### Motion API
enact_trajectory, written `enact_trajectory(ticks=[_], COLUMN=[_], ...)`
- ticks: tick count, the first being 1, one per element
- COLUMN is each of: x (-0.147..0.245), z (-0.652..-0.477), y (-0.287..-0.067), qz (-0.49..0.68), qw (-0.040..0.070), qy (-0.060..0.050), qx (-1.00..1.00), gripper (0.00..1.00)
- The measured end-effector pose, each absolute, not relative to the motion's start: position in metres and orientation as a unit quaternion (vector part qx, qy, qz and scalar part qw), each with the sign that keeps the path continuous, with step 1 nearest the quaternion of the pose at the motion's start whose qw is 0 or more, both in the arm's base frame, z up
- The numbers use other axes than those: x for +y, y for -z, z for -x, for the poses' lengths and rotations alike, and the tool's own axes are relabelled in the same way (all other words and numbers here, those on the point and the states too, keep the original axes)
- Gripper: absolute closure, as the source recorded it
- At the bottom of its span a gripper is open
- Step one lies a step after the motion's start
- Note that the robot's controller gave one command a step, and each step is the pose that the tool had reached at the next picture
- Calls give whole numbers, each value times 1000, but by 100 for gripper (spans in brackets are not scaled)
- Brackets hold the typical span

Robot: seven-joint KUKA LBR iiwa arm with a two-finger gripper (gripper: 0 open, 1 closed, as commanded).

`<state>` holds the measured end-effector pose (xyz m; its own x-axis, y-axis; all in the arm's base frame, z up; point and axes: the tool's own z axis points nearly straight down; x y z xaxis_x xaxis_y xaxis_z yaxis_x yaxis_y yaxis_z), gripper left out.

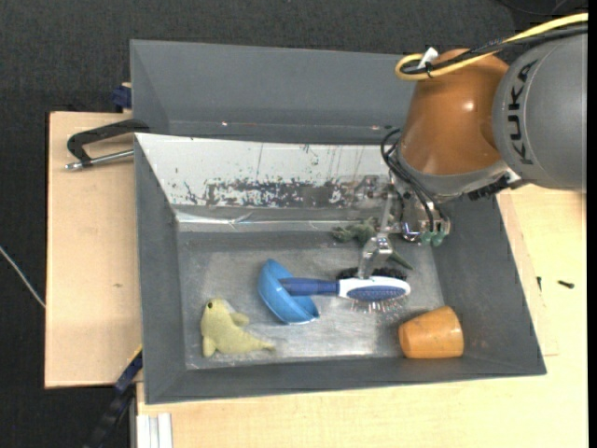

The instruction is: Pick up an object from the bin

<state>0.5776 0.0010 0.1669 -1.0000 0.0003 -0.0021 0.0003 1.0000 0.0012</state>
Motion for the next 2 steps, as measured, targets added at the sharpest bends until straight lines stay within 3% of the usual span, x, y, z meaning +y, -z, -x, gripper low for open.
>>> enact_trajectory(ticks=[1,2], x=[-18,-17], z=[-519,-520], y=[-71,-73], qz=[92,92], qw=[5,6], qy=[-1,-1], qx=[996,996], gripper=[0,100])
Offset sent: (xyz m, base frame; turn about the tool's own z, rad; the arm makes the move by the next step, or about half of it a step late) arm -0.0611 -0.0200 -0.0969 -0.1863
